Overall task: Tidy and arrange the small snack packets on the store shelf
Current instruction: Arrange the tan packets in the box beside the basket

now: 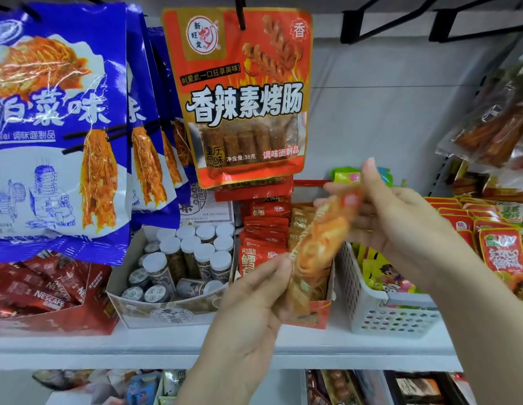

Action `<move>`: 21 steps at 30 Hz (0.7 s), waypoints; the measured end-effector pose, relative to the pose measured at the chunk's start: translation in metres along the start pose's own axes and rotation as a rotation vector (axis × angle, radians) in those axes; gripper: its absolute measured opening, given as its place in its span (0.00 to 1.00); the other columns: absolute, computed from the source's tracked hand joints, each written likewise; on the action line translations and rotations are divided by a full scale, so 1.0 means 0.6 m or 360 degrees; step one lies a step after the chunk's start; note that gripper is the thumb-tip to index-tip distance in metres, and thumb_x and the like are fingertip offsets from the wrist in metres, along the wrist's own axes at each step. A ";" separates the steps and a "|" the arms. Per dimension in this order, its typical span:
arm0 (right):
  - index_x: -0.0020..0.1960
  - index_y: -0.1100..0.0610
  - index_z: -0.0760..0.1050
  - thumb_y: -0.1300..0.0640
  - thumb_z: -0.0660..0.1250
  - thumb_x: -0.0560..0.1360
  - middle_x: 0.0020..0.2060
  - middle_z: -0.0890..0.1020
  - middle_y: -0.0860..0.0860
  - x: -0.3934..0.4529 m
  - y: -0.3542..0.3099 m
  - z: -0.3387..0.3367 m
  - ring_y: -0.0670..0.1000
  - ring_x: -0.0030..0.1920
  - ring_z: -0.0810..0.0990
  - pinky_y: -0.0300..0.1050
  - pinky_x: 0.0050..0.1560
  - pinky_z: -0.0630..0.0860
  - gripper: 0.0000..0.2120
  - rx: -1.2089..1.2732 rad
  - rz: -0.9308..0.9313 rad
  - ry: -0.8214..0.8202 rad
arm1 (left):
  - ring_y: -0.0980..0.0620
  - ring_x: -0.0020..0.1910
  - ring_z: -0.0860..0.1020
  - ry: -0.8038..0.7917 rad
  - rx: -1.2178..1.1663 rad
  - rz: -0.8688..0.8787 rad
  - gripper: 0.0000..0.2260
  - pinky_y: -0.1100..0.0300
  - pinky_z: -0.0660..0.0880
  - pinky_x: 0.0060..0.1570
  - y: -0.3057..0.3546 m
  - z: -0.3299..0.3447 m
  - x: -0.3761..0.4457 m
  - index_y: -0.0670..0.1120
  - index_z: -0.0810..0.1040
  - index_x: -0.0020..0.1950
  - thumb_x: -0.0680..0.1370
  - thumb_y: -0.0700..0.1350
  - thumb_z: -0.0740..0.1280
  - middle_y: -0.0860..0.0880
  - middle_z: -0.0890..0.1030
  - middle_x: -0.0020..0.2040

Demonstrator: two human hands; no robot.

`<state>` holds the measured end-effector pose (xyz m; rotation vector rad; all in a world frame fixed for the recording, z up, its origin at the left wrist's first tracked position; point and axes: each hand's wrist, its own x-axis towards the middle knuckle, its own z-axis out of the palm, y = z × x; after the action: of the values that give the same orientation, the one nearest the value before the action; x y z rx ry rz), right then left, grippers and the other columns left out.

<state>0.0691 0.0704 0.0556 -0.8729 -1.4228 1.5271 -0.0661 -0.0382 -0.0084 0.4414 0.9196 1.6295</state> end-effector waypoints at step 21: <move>0.46 0.54 0.84 0.62 0.76 0.70 0.36 0.85 0.47 -0.027 0.097 0.031 0.41 0.41 0.77 0.20 0.39 0.64 0.06 -0.1777 -0.0829 0.0161 | 0.58 0.52 0.79 -0.0104 0.2463 0.0840 0.10 0.60 0.74 0.54 0.014 -0.090 0.042 0.54 0.81 0.55 0.75 0.48 0.73 0.57 0.82 0.51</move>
<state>0.0511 0.0488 -0.0013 -1.0339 -2.2082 0.2065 -0.1165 -0.0326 -0.0404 1.8718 2.0191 0.9810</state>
